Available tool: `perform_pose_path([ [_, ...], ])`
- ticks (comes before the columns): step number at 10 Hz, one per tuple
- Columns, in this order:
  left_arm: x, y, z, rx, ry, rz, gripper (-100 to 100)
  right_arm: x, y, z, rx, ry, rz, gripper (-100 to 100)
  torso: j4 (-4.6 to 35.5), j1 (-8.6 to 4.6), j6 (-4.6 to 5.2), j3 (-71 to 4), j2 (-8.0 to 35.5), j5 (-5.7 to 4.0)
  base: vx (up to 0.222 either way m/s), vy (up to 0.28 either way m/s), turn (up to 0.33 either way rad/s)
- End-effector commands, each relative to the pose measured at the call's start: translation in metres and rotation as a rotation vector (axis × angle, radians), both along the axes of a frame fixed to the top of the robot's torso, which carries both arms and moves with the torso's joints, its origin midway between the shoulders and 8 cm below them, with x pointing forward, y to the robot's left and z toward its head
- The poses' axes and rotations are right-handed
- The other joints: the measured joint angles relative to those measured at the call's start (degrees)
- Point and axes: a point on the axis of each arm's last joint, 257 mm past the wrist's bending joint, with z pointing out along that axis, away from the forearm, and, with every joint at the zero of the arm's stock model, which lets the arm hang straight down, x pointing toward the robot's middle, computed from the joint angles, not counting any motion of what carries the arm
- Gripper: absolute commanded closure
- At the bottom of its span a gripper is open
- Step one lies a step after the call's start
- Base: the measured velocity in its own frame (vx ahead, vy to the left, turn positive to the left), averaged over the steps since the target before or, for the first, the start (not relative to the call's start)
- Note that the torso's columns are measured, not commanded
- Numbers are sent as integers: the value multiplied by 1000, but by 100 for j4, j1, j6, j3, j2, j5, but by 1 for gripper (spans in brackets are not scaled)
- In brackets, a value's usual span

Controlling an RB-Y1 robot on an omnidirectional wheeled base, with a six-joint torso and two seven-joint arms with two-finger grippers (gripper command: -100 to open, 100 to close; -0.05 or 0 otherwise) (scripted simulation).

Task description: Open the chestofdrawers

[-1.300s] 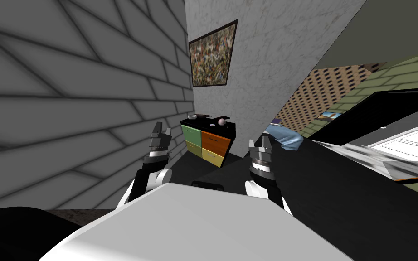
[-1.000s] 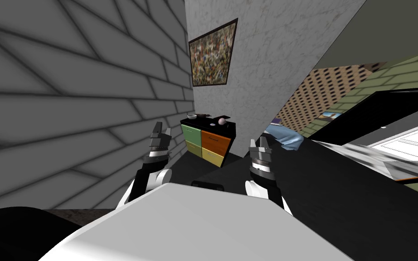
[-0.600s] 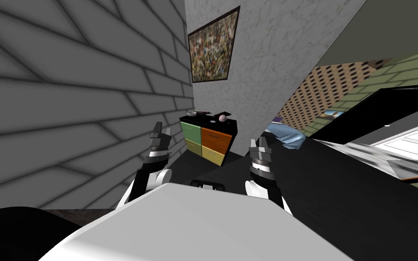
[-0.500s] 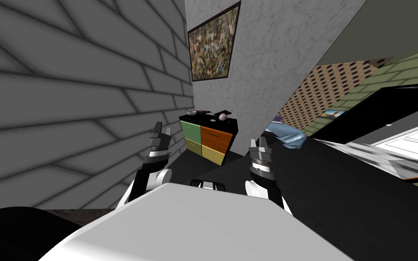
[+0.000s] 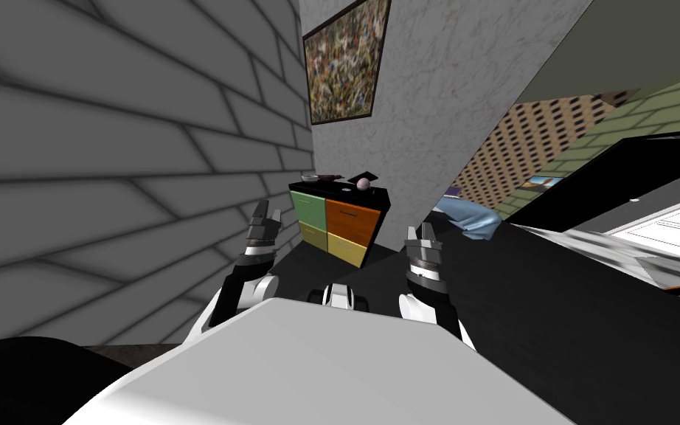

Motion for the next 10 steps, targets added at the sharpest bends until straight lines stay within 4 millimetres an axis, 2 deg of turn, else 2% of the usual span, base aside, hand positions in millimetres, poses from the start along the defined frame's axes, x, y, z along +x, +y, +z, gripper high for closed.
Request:
perform_pose_path([
  [1,6,-6,-10,54,15,-17,-100,0,0,0,0,0,0,0,5,1,0,-5,5,0,51,-15,-28],
  [10,25,-18,-74,194,65,-15,-100,0,0,0,0,0,0,0,8,1,0,-3,10,0,86,-34,-44],
])
